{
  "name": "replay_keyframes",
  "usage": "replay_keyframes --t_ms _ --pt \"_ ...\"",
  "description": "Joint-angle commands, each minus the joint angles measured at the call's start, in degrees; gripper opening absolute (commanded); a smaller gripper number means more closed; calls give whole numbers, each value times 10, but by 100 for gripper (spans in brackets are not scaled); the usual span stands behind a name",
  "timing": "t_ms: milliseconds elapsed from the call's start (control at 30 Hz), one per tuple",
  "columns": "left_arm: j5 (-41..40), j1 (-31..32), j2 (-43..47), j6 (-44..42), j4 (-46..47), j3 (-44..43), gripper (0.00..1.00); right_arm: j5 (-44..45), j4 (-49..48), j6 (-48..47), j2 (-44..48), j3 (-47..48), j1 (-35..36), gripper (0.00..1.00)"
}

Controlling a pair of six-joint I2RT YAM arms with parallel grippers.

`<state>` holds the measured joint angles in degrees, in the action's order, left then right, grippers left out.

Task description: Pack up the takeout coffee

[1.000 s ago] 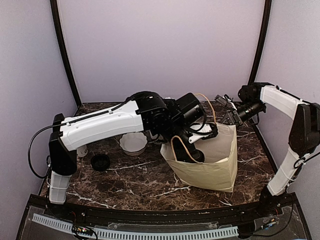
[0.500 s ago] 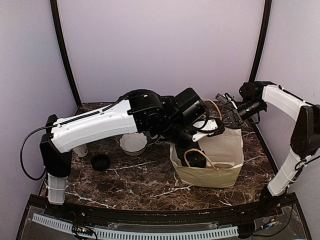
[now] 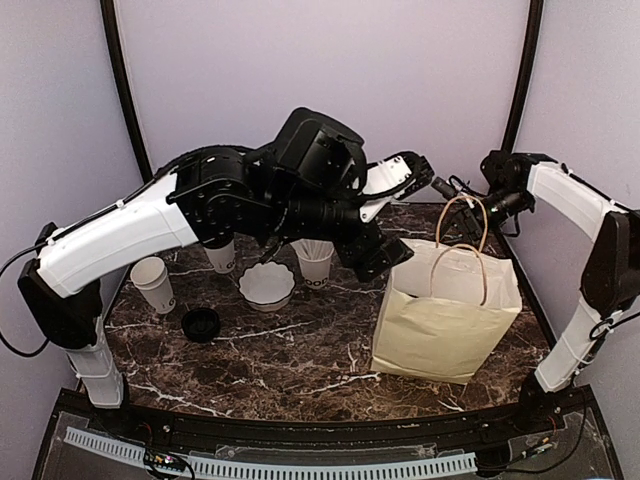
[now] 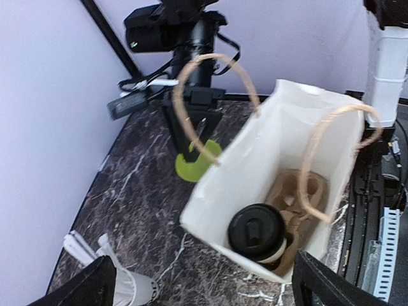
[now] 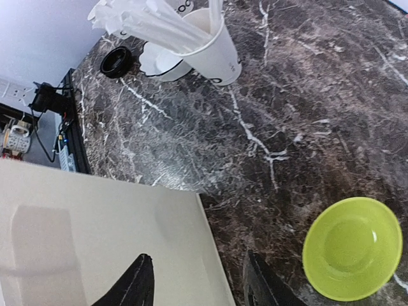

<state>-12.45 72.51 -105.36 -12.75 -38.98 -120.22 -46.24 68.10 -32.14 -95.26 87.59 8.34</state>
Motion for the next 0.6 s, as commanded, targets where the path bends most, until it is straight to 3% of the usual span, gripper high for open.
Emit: replay_keyframes --t_ms 0,100,267,400,567 --pt "-158 -25 64 52 8 10 99 62 -26 31 2 60 -14 50" --pt "-185 -96 97 129 -77 19 97 92 -33 45 12 84 -19 53" --pt "-154 -215 145 228 -161 86 94 159 -76 79 46 89 -22 62" --pt "-88 -351 165 247 -188 147 95 219 -107 89 72 70 -23 64" --pt "-43 -446 125 238 -207 182 95 224 -115 83 86 44 -22 65"
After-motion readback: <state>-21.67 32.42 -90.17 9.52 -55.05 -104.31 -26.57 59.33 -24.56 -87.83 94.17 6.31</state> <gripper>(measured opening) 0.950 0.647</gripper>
